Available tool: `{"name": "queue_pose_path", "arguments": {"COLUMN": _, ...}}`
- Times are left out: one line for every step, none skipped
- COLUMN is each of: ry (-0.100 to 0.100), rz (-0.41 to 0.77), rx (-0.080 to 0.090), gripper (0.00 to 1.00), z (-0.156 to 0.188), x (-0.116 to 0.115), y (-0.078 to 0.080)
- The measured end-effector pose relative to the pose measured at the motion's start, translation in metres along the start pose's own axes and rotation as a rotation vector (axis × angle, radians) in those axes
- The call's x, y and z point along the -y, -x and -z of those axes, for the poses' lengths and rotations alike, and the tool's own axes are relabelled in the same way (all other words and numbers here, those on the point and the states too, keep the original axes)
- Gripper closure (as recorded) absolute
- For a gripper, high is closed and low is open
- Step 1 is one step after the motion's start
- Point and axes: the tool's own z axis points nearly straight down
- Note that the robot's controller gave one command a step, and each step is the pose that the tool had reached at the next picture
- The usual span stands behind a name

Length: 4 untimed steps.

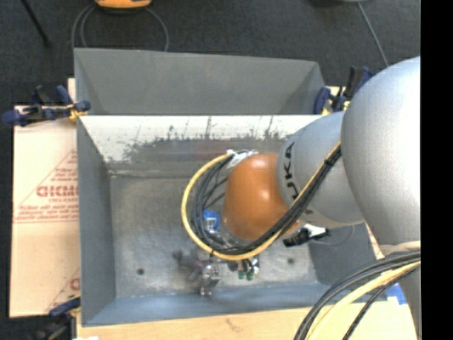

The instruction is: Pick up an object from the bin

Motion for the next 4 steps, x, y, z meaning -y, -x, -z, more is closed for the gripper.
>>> {"name": "queue_pose_path", "arguments": {"ry": 0.003, "rz": -0.340, "rx": -0.003, "gripper": 0.00, "z": 0.000, "x": -0.007, "y": -0.002}}
{"name": "queue_pose_path", "arguments": {"ry": 0.002, "rz": -0.346, "rx": 0.002, "gripper": 1.00, "z": 0.001, "x": -0.005, "y": 0.000}}
{"name": "queue_pose_path", "arguments": {"ry": -0.001, "rz": -0.343, "rx": -0.003, "gripper": 1.00, "z": 0.076, "x": -0.005, "y": 0.004}}
{"name": "queue_pose_path", "arguments": {"ry": -0.003, "rz": -0.338, "rx": -0.008, "gripper": 1.00, "z": 0.112, "x": -0.005, "y": 0.005}}
